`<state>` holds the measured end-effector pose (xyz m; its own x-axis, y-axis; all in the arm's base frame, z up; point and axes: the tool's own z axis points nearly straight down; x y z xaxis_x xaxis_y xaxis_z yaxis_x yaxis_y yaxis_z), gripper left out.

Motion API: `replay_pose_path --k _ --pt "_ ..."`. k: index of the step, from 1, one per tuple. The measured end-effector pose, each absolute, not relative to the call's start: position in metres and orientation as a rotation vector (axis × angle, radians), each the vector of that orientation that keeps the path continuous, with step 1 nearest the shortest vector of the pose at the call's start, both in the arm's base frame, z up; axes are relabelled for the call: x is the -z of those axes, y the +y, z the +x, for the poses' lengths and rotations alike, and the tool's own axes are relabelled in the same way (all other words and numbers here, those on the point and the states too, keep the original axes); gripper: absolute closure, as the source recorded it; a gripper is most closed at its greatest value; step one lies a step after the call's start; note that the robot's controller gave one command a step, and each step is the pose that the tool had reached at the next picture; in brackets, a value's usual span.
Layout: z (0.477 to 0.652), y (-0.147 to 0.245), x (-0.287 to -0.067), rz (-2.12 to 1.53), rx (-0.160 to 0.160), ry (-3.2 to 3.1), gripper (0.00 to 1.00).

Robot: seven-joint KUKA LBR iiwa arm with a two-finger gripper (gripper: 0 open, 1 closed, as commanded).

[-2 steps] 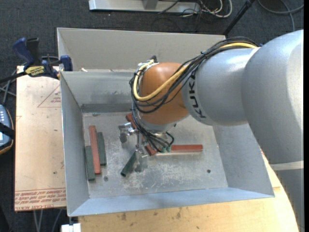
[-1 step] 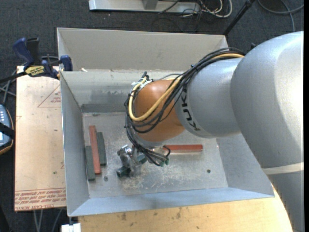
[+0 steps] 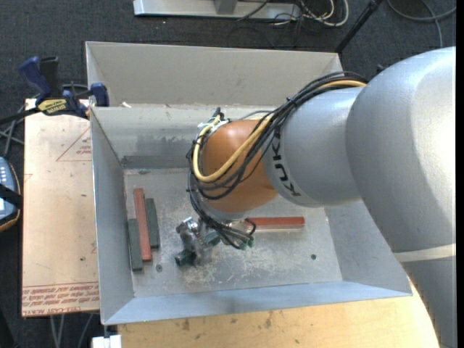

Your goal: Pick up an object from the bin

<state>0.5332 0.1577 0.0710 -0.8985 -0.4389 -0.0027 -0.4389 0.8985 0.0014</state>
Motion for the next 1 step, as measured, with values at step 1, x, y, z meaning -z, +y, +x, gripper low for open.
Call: replay_pose_path --k 1 --pt "0.5470 0.1986 -0.2338 -0.749 -0.004 3.043 1.00"
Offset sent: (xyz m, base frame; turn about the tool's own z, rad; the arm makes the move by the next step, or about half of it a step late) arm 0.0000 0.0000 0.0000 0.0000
